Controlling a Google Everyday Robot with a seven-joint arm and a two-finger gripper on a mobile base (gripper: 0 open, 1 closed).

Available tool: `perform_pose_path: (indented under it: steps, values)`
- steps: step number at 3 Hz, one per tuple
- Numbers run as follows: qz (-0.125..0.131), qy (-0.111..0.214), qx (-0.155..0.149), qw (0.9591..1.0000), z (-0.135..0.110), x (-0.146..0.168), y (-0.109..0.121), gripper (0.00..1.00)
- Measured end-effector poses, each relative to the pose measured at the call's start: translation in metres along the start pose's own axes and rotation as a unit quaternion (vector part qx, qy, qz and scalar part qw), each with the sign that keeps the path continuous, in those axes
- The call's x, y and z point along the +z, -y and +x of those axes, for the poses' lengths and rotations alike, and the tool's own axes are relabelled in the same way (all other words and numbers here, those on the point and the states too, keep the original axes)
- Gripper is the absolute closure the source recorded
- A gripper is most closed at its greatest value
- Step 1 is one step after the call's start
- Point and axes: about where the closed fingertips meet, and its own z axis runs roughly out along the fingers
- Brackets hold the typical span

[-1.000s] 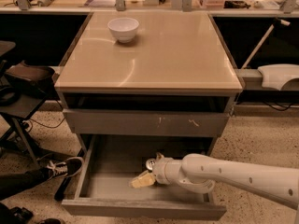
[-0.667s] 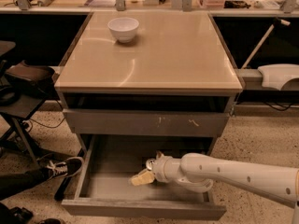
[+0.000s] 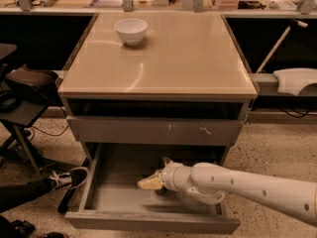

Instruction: Pick green can from middle drawer and place on counter

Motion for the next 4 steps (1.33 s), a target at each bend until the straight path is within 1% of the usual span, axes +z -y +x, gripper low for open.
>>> perform_pose_path:
  steps: [3, 4]
  values:
    - [0.000, 0.000, 0.000, 1.0000, -0.0001, 0.0001, -0.0001, 0.88]
    - [-0.001, 0.000, 0.000, 1.0000, -0.0004, 0.0004, -0.0008, 1.00]
